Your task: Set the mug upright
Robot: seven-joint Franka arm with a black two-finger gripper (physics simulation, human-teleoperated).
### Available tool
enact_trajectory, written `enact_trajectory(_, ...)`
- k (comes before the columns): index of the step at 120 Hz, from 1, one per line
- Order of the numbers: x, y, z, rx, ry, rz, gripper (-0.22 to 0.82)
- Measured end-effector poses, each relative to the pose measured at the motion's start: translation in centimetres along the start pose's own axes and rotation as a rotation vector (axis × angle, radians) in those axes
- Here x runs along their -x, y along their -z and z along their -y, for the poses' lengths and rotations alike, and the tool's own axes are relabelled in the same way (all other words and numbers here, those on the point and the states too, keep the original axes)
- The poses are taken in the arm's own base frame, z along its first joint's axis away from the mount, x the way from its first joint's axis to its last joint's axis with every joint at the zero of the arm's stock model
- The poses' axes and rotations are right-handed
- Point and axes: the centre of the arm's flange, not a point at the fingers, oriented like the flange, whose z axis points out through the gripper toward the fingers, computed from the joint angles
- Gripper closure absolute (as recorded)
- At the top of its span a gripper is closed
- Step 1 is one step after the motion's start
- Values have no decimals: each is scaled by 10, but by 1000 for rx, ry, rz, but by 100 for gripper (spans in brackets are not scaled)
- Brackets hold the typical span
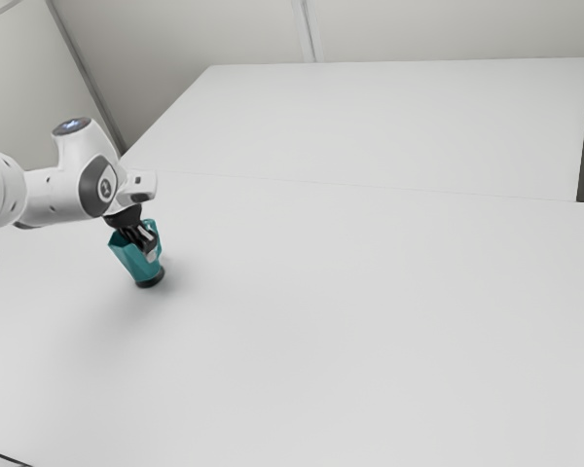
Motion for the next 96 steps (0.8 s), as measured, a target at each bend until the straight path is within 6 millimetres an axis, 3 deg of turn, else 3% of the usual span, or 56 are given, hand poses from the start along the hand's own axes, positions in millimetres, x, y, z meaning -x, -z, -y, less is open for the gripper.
enact_trajectory(11,2,-4,2,-3,42,-3,76)
enact_trajectory(33,3,-7,2,5,104,-11,37)
enact_trajectory(50,-2,2,2,-3,124,-27,19)
enact_trajectory(56,-13,35,4,-27,112,-56,15)
enact_trajectory(67,-40,122,6,-66,88,-111,10)
enact_trajectory(81,-56,206,-9,-77,60,-118,6)
enact_trajectory(88,-66,252,-35,-85,26,-111,4)
enact_trajectory(96,-69,298,-92,-90,-38,-92,3)
